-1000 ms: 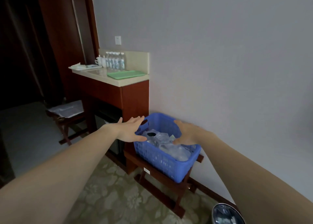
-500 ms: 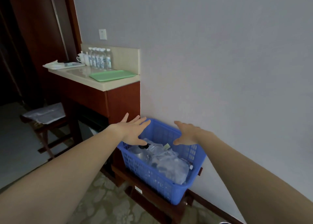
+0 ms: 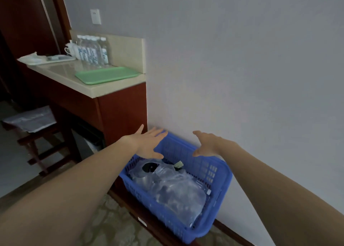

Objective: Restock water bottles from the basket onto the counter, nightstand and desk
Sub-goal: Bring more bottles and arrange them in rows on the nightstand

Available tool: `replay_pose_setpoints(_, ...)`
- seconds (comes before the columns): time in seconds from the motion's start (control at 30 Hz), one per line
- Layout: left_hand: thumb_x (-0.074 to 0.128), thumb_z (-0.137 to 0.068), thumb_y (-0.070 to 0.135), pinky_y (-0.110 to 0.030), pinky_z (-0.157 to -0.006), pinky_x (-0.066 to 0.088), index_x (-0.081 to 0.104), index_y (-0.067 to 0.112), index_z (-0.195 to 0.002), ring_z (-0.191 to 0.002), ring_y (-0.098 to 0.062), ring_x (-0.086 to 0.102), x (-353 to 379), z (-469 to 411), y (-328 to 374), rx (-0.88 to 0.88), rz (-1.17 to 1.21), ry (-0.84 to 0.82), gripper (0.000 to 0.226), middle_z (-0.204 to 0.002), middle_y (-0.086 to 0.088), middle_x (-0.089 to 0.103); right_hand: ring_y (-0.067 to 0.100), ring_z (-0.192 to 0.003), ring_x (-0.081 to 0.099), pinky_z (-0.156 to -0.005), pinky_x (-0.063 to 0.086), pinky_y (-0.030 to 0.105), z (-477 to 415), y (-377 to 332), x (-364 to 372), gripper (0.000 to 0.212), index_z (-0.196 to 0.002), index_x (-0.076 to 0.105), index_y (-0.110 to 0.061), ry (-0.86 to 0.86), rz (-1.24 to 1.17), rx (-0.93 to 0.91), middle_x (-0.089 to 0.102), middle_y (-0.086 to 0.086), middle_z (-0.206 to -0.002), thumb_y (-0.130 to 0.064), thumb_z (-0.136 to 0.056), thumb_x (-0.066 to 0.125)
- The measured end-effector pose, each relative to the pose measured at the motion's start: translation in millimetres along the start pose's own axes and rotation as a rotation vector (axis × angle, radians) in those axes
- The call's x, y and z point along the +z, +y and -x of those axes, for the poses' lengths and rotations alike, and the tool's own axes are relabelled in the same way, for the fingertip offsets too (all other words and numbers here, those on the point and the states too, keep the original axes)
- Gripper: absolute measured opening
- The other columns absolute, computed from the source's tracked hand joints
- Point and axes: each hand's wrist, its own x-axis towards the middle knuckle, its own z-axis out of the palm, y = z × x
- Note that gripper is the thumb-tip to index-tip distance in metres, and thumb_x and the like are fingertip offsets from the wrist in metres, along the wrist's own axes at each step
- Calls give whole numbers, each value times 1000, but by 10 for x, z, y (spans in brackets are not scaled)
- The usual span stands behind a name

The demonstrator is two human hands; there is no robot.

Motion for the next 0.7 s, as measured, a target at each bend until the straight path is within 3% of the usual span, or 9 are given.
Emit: replay_pose_setpoints(0.7,40,-95,62,-55,-118,-11,-19,23,-153,-149,-22,-15,615,-1798,-1157,254,-30,-256,92,-162,-1,-19,33,-140,34,-109,35,49,-1814,-159,799,94,-155,6,-21,-164,-197,194,25,9,-159,-43,-87,67)
